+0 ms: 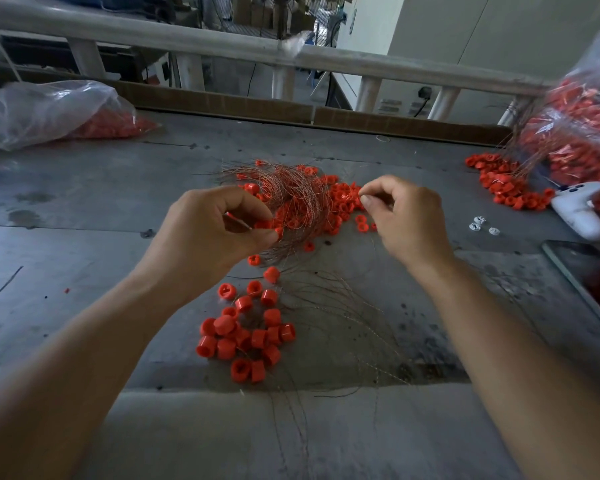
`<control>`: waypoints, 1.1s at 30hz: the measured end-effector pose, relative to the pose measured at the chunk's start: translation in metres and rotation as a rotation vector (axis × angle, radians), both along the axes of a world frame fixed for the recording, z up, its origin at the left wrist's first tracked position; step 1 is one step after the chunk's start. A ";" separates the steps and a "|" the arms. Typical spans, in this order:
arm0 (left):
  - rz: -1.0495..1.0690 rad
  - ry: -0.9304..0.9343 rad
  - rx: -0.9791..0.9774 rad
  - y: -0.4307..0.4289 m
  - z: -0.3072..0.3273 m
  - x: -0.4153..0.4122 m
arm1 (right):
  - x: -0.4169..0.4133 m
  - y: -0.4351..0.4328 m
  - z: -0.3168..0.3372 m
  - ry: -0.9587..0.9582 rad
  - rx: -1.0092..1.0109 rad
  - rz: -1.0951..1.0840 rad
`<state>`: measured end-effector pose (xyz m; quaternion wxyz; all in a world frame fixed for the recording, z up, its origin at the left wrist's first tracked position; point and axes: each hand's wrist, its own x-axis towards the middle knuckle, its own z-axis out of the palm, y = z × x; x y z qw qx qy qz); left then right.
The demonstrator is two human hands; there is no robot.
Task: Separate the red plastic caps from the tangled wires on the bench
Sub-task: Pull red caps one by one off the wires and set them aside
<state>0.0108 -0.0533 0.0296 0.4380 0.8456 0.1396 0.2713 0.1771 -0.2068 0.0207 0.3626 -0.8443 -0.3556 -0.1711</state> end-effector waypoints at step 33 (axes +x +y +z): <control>-0.131 0.028 0.081 -0.009 -0.001 0.000 | -0.052 0.001 0.014 0.189 0.012 0.397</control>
